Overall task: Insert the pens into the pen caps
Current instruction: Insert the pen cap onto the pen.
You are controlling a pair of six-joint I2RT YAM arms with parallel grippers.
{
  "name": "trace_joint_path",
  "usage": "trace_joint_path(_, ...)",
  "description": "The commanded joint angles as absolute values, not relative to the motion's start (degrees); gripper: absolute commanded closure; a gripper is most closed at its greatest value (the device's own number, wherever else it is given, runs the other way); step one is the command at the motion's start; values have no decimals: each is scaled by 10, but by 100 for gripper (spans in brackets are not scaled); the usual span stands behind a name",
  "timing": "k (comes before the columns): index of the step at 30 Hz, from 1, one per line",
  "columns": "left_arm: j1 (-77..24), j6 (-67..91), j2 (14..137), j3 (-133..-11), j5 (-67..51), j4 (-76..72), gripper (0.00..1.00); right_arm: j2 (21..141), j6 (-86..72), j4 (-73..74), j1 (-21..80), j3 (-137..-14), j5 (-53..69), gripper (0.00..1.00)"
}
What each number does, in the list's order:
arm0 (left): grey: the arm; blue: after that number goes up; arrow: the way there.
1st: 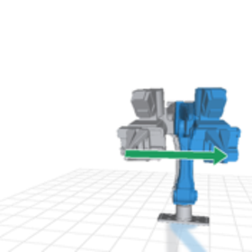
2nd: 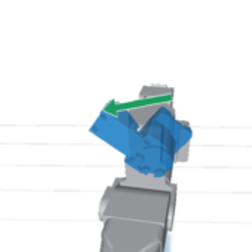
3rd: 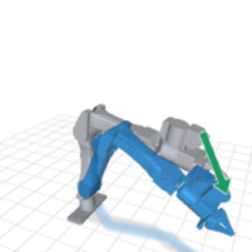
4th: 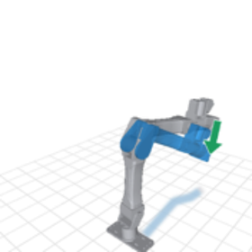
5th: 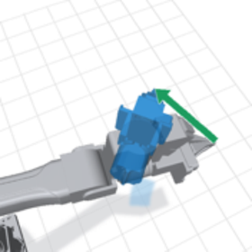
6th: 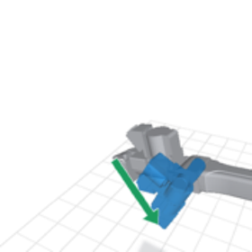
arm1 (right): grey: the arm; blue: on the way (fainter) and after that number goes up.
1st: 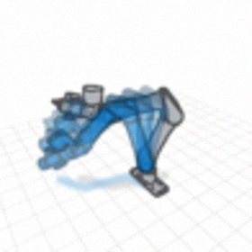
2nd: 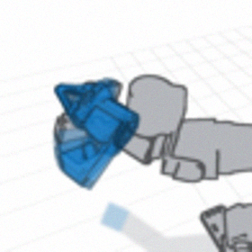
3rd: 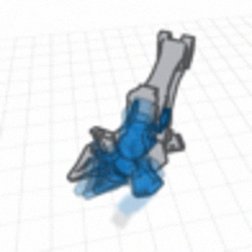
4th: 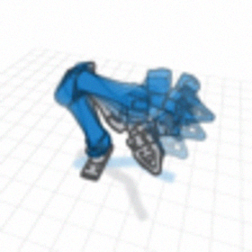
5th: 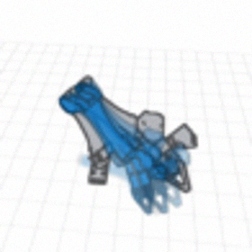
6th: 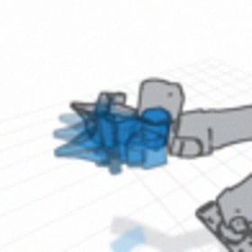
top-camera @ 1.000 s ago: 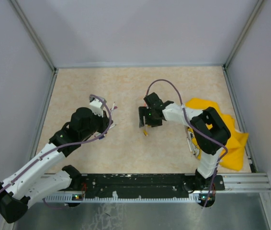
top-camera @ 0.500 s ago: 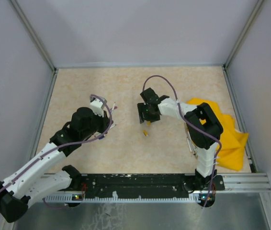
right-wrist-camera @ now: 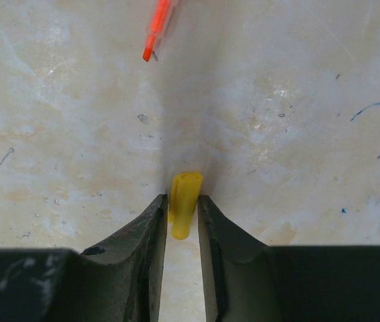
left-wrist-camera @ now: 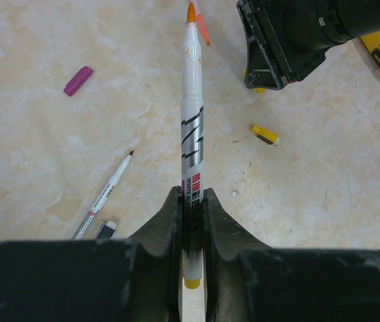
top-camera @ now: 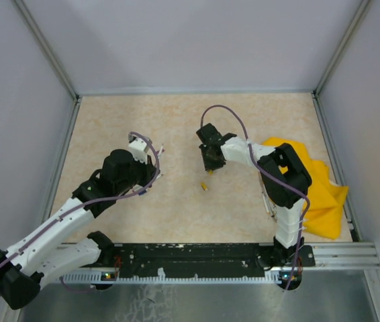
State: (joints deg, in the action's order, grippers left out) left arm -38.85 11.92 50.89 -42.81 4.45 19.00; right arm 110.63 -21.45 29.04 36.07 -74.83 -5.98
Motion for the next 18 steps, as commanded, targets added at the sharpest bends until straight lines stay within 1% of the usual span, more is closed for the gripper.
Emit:
trace_joint_path(1,-386,116,510,-429,36,176,100,1122,-192,322,355,-745,-113,77)
trace_joint_path(3,-386,117,511,-427,34,175,100,1118,-188,323,355,-739,-121,80)
trace_joint_path(7,-386,119,512,-426,31,173,100,1109,-184,319,355,-724,-120,81)
trace_joint_path(9,-386,119,514,-427,29,171,100,1110,-183,317,356,-721,-110,81)
trace_joint_path(14,-386,121,515,-428,26,177,100,1115,-187,311,355,-716,-93,75)
trace_joint_path(18,-386,126,500,-424,32,180,100,1115,-190,308,355,-704,-92,75)
